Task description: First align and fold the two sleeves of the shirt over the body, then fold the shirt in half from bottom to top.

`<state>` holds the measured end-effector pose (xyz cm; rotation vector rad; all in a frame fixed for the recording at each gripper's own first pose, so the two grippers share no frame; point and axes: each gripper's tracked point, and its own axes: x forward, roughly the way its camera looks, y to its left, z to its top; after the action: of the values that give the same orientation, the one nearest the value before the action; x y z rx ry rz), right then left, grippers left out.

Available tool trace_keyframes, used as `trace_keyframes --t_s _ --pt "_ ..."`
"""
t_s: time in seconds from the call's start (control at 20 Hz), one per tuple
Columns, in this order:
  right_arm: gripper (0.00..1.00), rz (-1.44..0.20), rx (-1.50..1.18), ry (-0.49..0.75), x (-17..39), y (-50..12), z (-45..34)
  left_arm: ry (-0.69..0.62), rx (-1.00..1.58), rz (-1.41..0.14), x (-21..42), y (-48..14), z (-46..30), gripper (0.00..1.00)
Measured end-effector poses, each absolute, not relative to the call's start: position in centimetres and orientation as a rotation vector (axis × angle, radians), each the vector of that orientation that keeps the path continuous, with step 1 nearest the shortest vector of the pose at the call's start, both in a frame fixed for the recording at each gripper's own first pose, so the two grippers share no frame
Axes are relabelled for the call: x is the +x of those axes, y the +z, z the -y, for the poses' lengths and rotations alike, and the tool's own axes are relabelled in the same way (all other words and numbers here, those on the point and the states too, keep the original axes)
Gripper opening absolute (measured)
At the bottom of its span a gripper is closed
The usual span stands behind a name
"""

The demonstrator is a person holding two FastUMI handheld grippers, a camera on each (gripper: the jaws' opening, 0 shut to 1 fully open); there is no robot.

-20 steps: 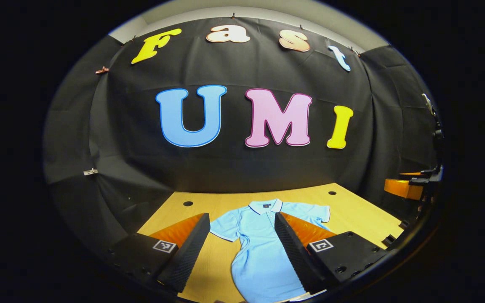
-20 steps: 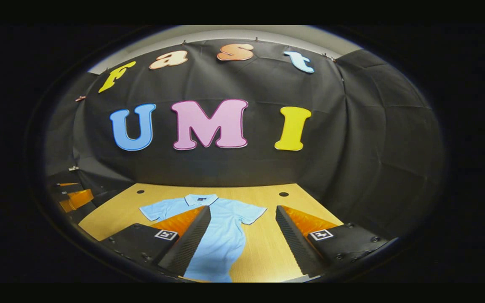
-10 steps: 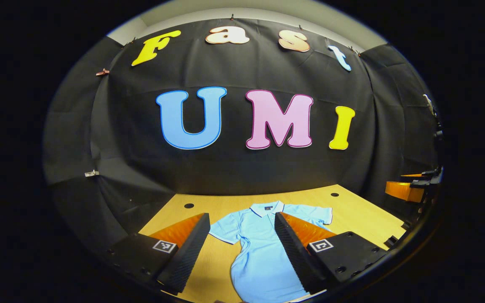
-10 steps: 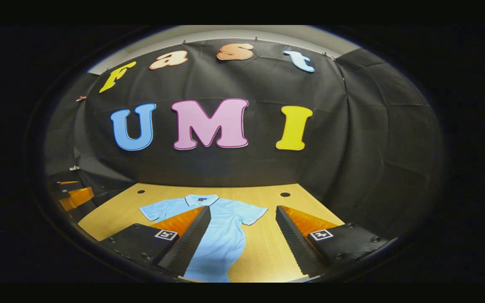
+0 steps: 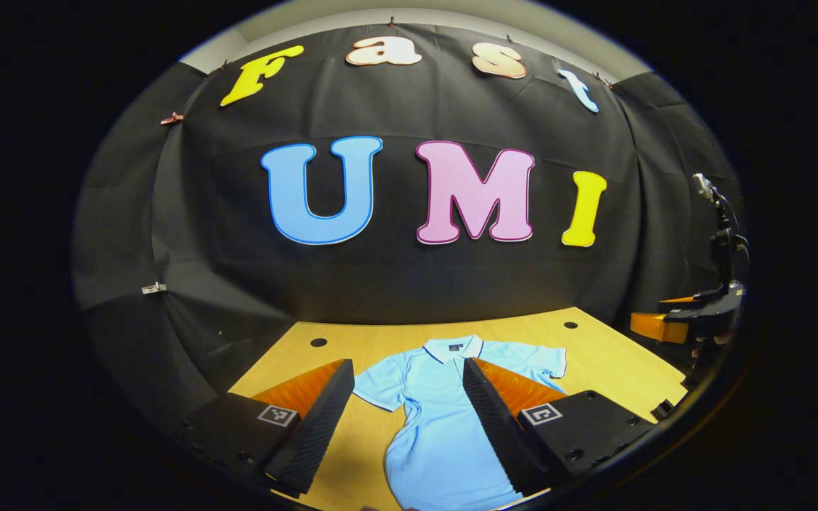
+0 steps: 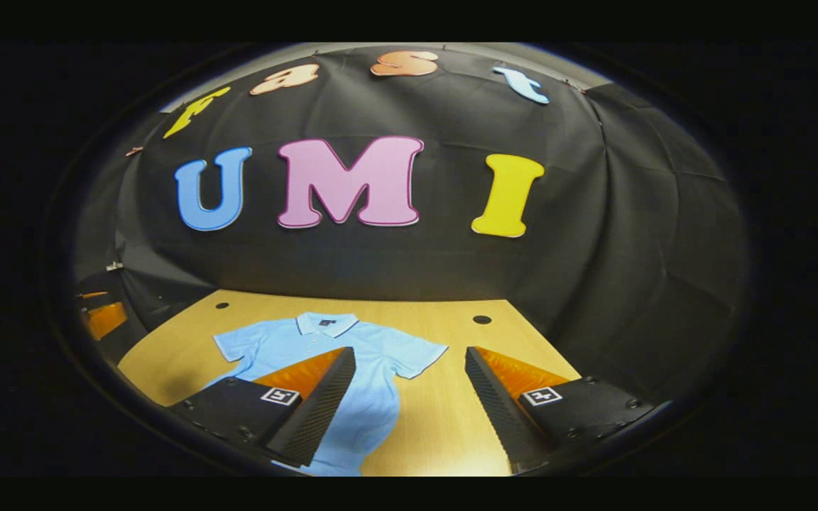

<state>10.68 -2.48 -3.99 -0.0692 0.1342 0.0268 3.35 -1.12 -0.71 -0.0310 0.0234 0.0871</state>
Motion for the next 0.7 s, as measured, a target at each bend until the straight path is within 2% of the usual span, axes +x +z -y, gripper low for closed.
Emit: trace_keyframes --t_s 0.25,0.7 --pt "0.97 -0.208 -0.088 0.026 18.1 -5.9 3.7 0.127 -0.026 -0.060 5.2 -1.4 0.4 0.99" --pt "0.98 -0.411 -0.102 0.058 31.3 -14.1 4.9 0.245 -0.059 -0.116 8.9 -2.1 -1.7 0.99"
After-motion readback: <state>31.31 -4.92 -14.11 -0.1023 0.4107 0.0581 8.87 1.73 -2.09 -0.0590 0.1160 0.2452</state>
